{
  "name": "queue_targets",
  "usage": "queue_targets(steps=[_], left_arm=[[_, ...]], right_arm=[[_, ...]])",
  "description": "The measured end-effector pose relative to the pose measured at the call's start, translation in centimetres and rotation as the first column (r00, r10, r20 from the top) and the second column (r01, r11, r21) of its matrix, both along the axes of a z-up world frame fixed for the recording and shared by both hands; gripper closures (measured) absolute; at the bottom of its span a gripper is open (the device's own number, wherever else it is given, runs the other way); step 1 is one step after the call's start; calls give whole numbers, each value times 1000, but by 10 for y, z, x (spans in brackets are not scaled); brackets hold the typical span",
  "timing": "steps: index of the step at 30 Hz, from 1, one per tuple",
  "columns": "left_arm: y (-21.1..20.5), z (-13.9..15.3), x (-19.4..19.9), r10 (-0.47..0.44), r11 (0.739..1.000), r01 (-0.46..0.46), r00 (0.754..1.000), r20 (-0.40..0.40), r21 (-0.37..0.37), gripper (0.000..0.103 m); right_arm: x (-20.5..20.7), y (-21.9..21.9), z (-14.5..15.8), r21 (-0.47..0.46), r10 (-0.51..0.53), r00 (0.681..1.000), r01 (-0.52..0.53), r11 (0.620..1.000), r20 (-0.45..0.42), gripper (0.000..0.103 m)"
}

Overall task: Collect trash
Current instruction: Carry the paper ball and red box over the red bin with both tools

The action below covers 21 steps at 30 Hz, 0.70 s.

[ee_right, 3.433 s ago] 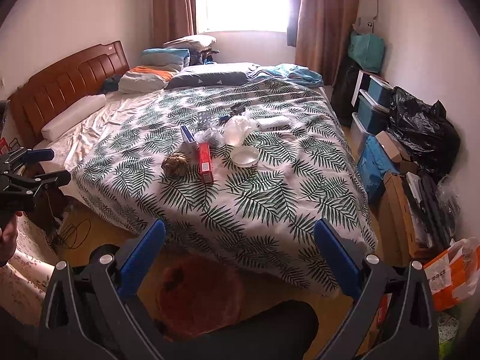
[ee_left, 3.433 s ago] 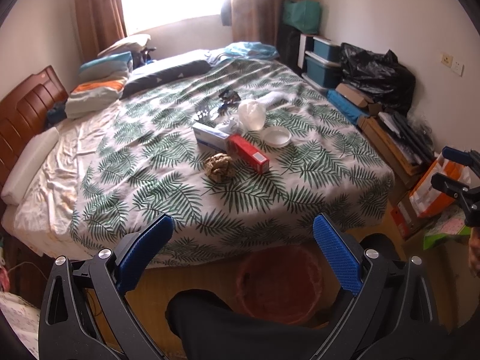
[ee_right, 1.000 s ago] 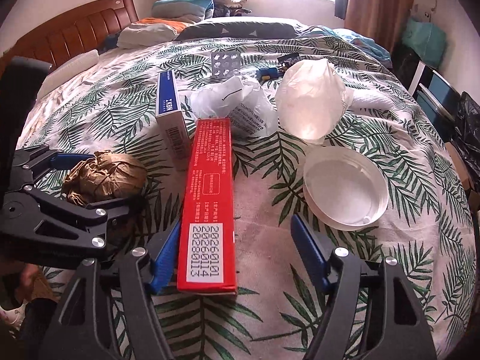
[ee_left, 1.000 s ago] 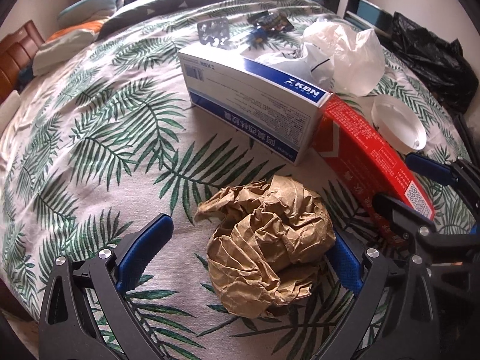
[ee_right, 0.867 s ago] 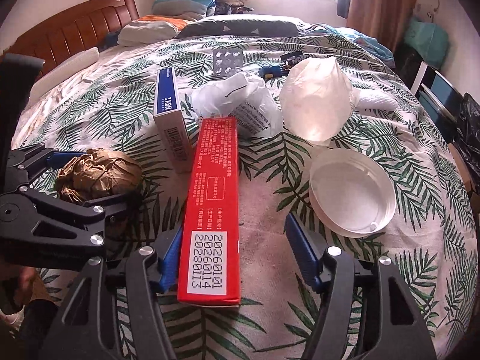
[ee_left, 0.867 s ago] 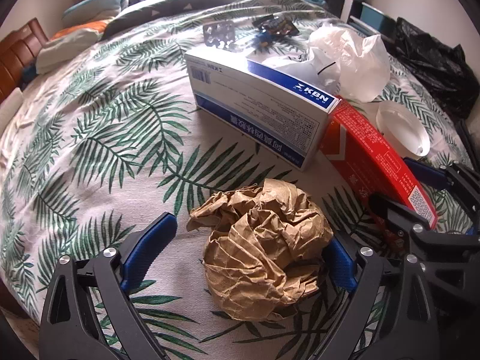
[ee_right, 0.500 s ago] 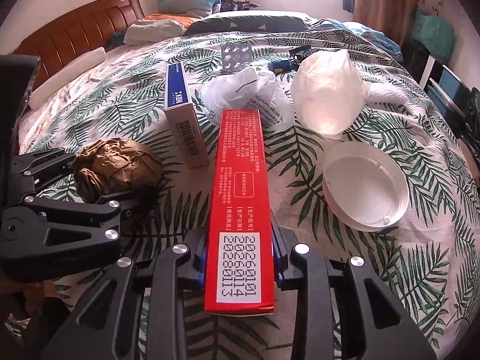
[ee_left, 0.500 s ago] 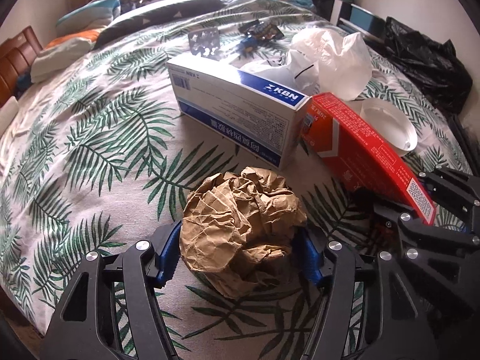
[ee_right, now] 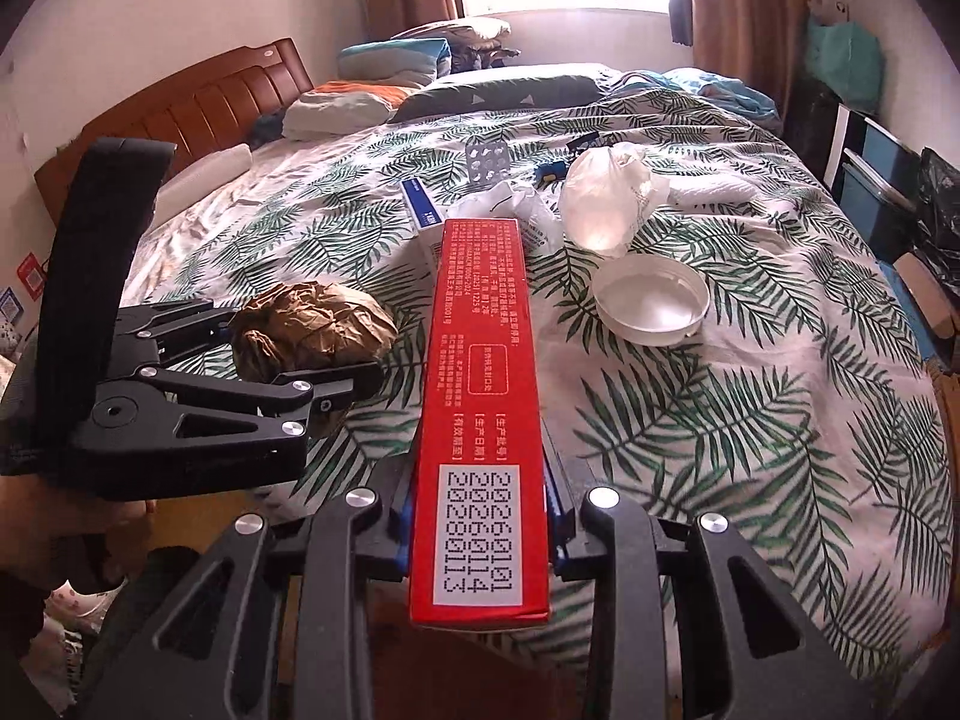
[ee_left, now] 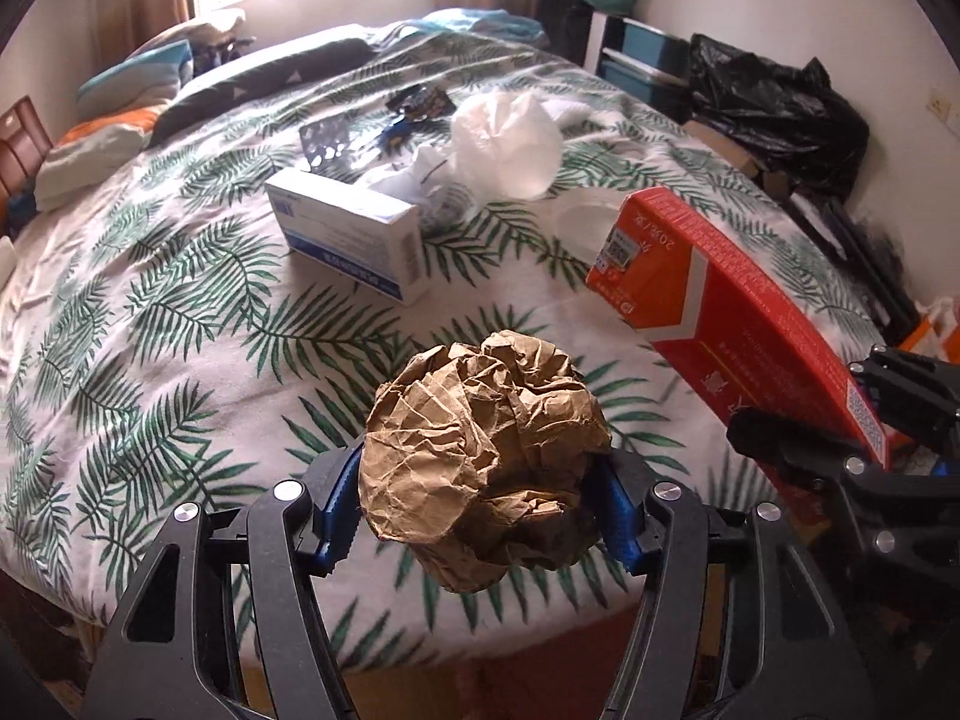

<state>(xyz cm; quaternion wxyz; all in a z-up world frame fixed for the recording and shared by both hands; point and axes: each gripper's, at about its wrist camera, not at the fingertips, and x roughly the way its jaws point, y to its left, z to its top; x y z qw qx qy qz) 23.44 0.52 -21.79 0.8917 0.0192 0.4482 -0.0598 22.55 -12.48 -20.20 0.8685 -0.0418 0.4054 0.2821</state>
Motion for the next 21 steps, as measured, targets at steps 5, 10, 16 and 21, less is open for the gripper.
queue_targets(steps=[5,10,16,21], left_arm=[[-20,3,-55,-48,999,48,999,-22,-26,41],[-33,-18,-109,-84,996,81,992,-95,-44,40],[-43,-72,-149,-111,993,100,969,-221,-63,40],[-56,-114,-160,-143,990,130,936,-323,-62,40]], right_arm=[[-48,-25,2,26,-7,1000,7,1000,-20,73],[-95,-41,-11,30,-8,997,10,1000,-71,73],[-132,-48,-53,-8,-9,986,7,1000,-164,73],[-144,-41,-96,-81,-2,965,-19,997,-262,73]])
